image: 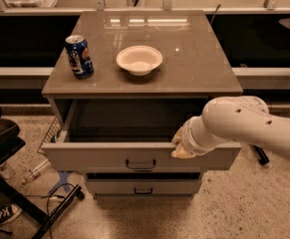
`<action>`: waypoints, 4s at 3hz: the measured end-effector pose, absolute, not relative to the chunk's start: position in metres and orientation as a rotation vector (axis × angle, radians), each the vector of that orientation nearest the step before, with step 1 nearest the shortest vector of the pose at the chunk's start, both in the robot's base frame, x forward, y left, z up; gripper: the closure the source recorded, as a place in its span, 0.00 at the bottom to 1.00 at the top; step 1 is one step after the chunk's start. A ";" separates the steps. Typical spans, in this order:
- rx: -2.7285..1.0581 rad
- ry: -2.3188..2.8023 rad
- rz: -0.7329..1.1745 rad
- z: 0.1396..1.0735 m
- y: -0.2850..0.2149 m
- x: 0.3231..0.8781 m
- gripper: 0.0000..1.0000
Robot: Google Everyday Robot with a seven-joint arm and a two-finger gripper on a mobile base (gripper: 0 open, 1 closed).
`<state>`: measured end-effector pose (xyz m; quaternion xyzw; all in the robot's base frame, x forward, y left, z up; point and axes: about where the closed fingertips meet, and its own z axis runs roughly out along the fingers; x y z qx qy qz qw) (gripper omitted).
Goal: Open top drawer
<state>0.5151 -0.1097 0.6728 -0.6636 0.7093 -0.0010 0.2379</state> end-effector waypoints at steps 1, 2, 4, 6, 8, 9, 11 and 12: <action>-1.835 1.939 0.008 0.672 -0.107 0.516 1.00; -1.835 1.939 0.008 0.672 -0.107 0.516 1.00; -2.016 1.918 0.022 0.678 -0.114 0.476 1.00; -2.112 1.870 0.048 0.682 -0.120 0.455 0.82; -2.114 1.868 0.044 0.683 -0.120 0.454 0.36; -2.115 1.866 0.043 0.684 -0.119 0.453 0.13; -2.116 1.865 0.041 0.684 -0.119 0.453 0.00; -2.096 1.897 0.012 0.695 -0.123 0.457 0.00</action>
Offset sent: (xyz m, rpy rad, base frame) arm -0.0735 -0.0234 -0.0055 -0.1848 0.2133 0.1521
